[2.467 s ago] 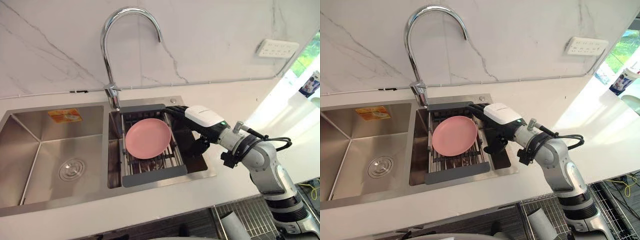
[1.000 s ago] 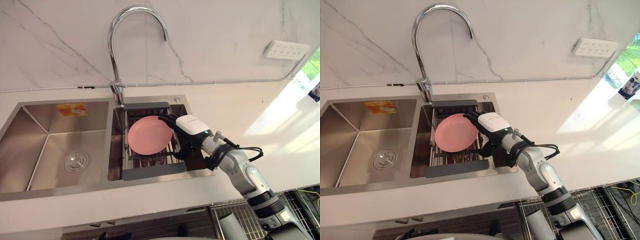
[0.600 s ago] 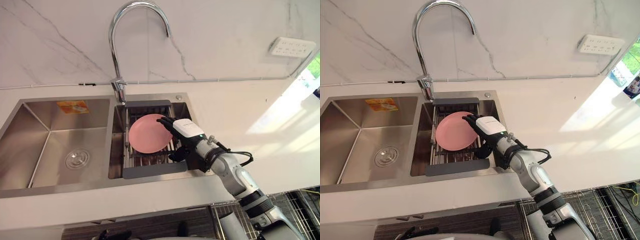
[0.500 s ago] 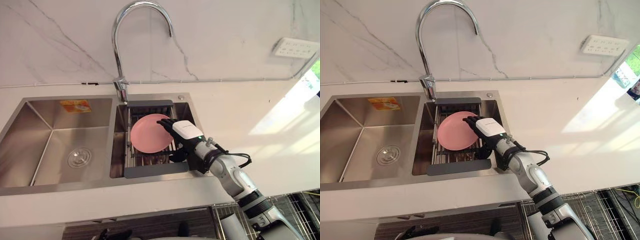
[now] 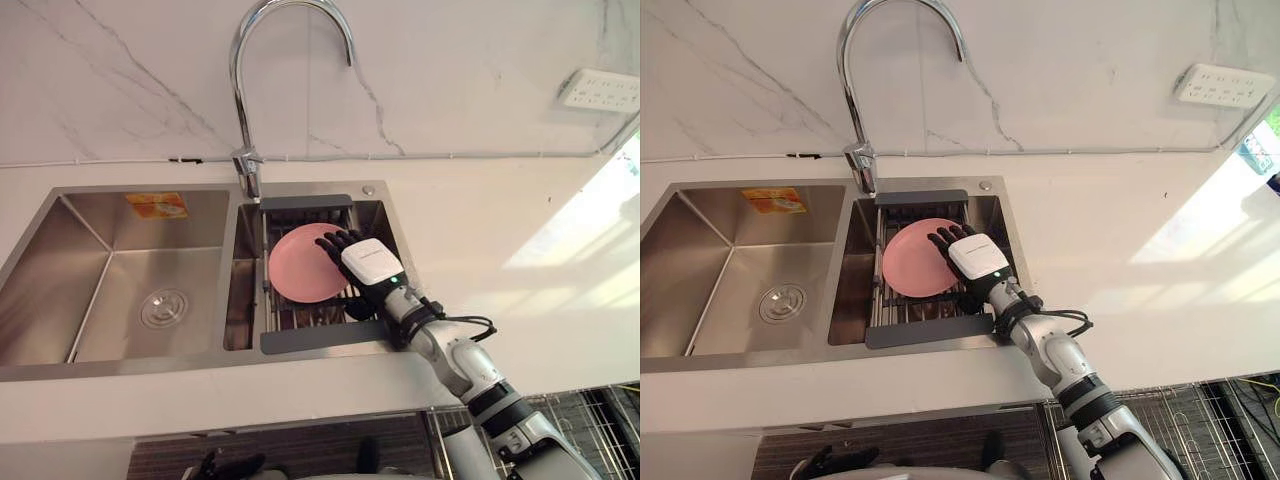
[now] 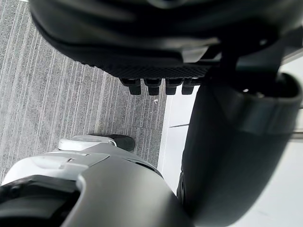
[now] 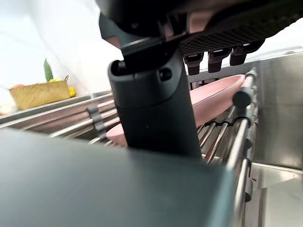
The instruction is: Walk over to the sink, pick up the cup, carry it to the dishwasher, place the cup inside the dishwasher, then close the dishwasher door
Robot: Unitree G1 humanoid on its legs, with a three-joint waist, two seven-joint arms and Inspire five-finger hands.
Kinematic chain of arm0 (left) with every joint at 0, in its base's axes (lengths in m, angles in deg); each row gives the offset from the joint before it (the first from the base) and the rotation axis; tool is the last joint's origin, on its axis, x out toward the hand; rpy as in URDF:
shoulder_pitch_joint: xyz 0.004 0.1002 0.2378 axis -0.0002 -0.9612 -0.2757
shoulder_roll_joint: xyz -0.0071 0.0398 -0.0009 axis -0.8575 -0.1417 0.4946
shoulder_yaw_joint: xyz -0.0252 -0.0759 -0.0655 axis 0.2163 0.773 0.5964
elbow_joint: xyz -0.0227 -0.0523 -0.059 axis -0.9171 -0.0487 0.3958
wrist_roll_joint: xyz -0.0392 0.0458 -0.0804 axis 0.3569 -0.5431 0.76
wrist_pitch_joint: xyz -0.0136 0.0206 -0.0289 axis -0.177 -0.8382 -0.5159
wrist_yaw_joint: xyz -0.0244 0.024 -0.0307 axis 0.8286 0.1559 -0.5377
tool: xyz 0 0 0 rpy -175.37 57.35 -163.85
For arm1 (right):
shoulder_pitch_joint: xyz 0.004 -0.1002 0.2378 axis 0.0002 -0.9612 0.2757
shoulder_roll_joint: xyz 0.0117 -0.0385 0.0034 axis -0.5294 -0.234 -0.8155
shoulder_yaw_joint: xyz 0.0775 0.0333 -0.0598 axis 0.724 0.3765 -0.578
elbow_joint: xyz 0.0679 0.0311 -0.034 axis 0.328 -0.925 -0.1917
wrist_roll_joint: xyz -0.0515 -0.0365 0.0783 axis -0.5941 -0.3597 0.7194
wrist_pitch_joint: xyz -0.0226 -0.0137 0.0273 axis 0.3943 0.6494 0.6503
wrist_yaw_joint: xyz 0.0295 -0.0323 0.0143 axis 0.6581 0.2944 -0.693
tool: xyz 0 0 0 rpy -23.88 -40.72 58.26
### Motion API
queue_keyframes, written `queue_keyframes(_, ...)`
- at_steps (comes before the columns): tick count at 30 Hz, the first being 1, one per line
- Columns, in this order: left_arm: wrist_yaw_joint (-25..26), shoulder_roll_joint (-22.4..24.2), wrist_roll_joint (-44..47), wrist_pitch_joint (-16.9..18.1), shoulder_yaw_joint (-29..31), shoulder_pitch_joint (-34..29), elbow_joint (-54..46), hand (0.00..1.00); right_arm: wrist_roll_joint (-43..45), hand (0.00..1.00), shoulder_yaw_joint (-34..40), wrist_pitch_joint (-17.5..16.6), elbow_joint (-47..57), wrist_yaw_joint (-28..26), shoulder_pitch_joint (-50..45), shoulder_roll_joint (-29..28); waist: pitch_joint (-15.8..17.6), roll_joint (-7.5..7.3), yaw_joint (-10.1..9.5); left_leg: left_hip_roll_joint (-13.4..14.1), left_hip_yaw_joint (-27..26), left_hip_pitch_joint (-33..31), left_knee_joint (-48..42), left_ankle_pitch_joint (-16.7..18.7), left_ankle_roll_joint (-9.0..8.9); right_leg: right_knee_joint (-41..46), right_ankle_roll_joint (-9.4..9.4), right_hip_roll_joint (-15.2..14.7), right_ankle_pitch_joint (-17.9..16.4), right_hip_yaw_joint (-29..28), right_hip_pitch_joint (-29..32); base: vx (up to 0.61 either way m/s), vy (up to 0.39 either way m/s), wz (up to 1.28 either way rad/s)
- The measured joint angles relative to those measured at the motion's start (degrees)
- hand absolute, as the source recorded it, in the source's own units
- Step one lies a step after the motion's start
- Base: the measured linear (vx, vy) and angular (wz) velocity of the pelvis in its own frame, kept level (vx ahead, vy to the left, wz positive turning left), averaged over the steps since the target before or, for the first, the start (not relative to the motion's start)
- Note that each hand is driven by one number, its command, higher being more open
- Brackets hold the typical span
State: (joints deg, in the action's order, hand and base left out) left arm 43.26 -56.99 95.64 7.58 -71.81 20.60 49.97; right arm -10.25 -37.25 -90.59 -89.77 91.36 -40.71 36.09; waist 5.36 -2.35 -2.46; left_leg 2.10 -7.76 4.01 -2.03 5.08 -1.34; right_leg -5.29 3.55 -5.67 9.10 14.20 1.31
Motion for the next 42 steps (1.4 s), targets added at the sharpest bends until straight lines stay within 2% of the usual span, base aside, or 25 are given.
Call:
queue_keyframes(8, 0.2, 0.0, -0.1, 0.9, 0.0, 0.0, 0.2, 1.0, -4.5, 1.0, -2.3, 1.1, -0.5, 4.5, 0.0, 0.1, 0.0, 0.01, -0.03, 0.0, 0.1, 0.0, 0.0, -0.1, 0.0, 0.0, -0.01, 0.0, 0.0, 0.1, -0.1, 0.0, 0.0, 0.0)
queue_keyframes(18, 1.6, 0.2, -0.4, 3.1, 0.0, -0.3, 0.3, 1.0, -4.4, 1.0, -3.4, 4.2, -1.3, 8.3, 0.0, 0.0, 0.0, 0.02, -0.09, 0.1, 0.6, 0.1, 0.6, -0.8, -0.14, 0.0, -0.03, 0.0, 0.0, 0.6, -0.2, 0.0, 0.0, 0.02)
queue_keyframes(29, 2.5, 0.4, -1.3, 5.6, 0.1, -0.6, 0.6, 1.0, -2.7, 1.0, -3.7, 4.5, -2.6, 12.9, -0.1, -0.8, 0.0, 0.02, -0.5, 0.8, 0.7, 0.2, 0.8, -1.2, -0.67, 0.0, -0.16, 0.6, -0.1, 0.9, -0.2, 0.0, 0.0, 0.0)
queue_keyframes(30, 2.5, 0.4, -1.3, 5.7, 0.2, -0.6, 0.6, 1.0, -2.6, 0.0, -3.7, 4.5, -2.7, 13.0, -0.1, -0.8, 0.0, 0.02, -0.59, 0.8, 0.7, 0.2, 0.8, -1.2, -0.72, 0.0, -0.18, 0.7, -0.1, 1.0, -0.2, 0.0, 0.0, 0.0)
queue_keyframes(42, 2.5, 0.5, -1.4, 6.7, 0.4, -0.8, 0.9, 1.0, -1.8, 0.0, -3.7, 4.1, -3.5, 13.5, 0.1, -0.6, 0.0, -0.02, -1.18, 1.0, 0.9, 0.5, 1.6, -1.9, -1.01, 0.0, -0.69, 0.8, -0.5, 1.5, -0.3, -0.01, -0.003, 0.01)
